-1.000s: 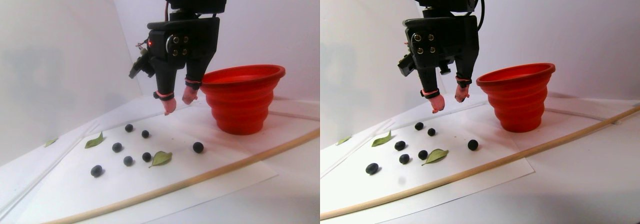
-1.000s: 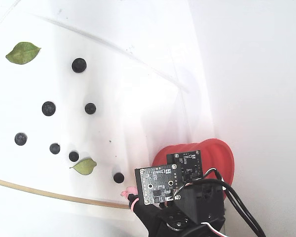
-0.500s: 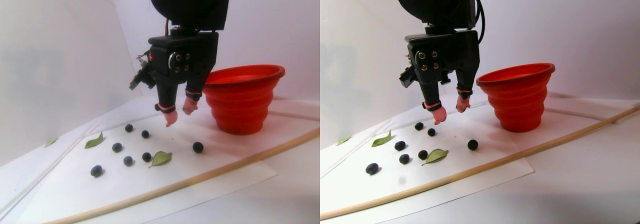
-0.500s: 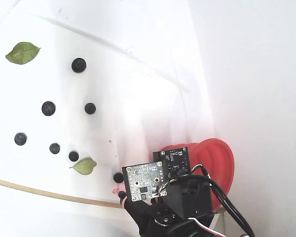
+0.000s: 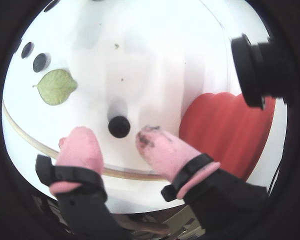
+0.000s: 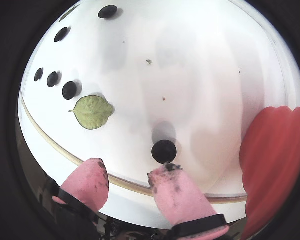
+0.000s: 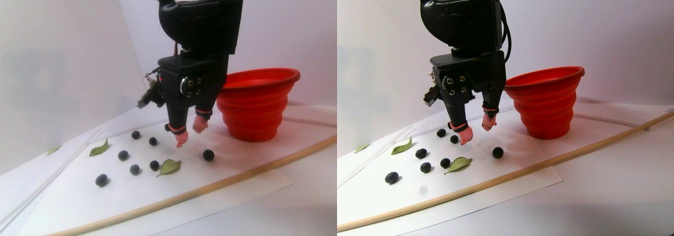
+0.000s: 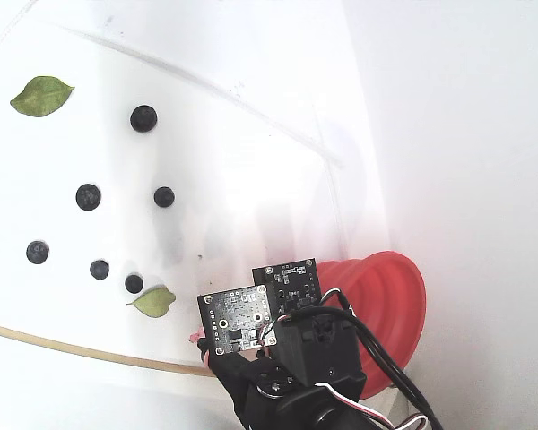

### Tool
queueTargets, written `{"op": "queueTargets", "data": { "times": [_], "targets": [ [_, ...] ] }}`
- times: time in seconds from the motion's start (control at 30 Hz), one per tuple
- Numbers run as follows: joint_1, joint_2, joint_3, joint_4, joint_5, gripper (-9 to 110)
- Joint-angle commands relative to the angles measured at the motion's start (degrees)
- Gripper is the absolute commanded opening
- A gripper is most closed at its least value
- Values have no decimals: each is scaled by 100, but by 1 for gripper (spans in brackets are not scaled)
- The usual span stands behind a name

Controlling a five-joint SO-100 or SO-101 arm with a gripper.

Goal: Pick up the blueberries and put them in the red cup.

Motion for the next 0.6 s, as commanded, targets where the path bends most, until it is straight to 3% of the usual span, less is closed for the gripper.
{"op": "queueTargets", "data": {
  "times": [0.0,0.57],
  "targets": [
    [-88,-88,-193,-220,-79,15],
    [53,-756,-563,-519,-396,15]
  ]
}}
